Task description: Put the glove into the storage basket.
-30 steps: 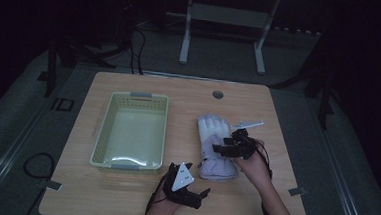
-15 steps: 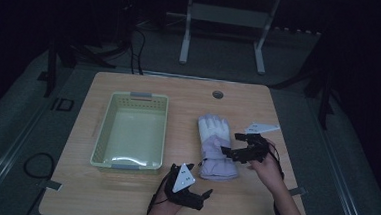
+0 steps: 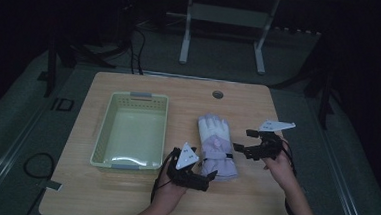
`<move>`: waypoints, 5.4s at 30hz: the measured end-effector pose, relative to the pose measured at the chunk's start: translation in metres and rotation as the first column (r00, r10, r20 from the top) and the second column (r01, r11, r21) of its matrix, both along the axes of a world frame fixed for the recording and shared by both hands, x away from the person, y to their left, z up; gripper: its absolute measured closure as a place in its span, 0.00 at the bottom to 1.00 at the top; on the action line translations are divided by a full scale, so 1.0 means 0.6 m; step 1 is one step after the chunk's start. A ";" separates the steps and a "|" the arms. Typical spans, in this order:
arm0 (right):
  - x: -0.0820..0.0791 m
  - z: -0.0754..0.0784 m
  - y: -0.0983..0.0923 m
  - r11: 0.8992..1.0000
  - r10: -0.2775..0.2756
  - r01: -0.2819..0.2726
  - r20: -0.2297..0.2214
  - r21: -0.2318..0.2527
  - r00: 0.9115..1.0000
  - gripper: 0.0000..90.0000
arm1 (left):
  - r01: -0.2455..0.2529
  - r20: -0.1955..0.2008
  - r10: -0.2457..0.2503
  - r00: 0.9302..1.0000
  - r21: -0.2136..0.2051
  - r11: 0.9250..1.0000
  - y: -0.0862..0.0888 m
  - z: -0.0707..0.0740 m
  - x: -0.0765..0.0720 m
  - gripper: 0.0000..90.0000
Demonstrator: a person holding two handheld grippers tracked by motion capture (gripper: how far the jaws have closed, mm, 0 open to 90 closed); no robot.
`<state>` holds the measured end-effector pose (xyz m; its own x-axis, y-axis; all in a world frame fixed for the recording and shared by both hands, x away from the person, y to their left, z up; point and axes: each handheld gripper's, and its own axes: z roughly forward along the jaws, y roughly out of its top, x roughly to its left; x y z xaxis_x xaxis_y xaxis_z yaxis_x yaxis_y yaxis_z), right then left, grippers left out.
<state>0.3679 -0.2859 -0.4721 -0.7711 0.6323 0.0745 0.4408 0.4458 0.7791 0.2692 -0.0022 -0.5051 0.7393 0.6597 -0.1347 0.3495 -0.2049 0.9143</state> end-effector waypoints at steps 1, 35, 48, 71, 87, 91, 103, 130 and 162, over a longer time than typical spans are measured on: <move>0.000 -0.001 0.000 1.000 -0.008 0.008 -0.006 -0.010 1.000 0.15 | -0.018 -0.025 0.018 1.000 0.019 1.000 -0.006 0.015 0.022 0.01; 0.028 -0.123 0.033 0.996 -0.089 0.085 -0.151 -0.036 0.985 0.46 | -0.099 -0.466 0.121 0.876 0.071 0.993 -0.030 -0.097 0.175 0.21; 0.040 -0.135 0.026 0.994 -0.059 0.082 -0.305 0.066 0.950 0.85 | 0.020 -0.521 -0.032 0.853 -0.028 0.999 -0.026 -0.098 0.188 0.66; 0.000 -0.039 0.040 0.991 -0.091 0.106 -0.185 0.075 0.979 0.91 | 0.070 -0.415 -0.045 0.909 0.045 0.996 -0.018 0.011 0.162 0.80; 0.007 0.035 0.104 0.993 -0.038 0.051 -0.120 0.111 0.992 0.91 | 0.069 -0.365 -0.051 0.930 0.037 0.997 0.061 0.086 0.163 0.79; 0.012 0.045 0.120 0.992 -0.026 0.039 -0.116 0.118 0.993 0.91 | 0.065 -0.365 -0.050 0.930 0.029 0.997 0.072 0.092 0.164 0.79; 0.036 0.067 0.205 0.995 0.032 -0.021 -0.113 0.096 0.993 0.91 | 0.008 -0.371 -0.001 0.929 0.019 1.000 0.160 0.107 0.165 0.79; 0.064 0.050 0.411 0.987 0.147 -0.138 -0.121 0.082 0.982 0.91 | -0.121 -0.402 0.117 0.908 0.015 0.993 0.359 0.086 0.147 0.79; 0.083 -0.048 0.489 0.992 0.110 -0.121 -0.216 -0.038 0.970 0.91 | -0.170 -0.504 0.210 0.838 0.125 0.978 0.389 -0.014 0.163 0.79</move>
<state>0.4178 0.0074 -0.5008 -0.8090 0.5470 0.2153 0.5373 0.5394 0.6484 0.3668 0.2309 -0.5133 0.4371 0.8026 -0.4058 0.8022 -0.1440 0.5794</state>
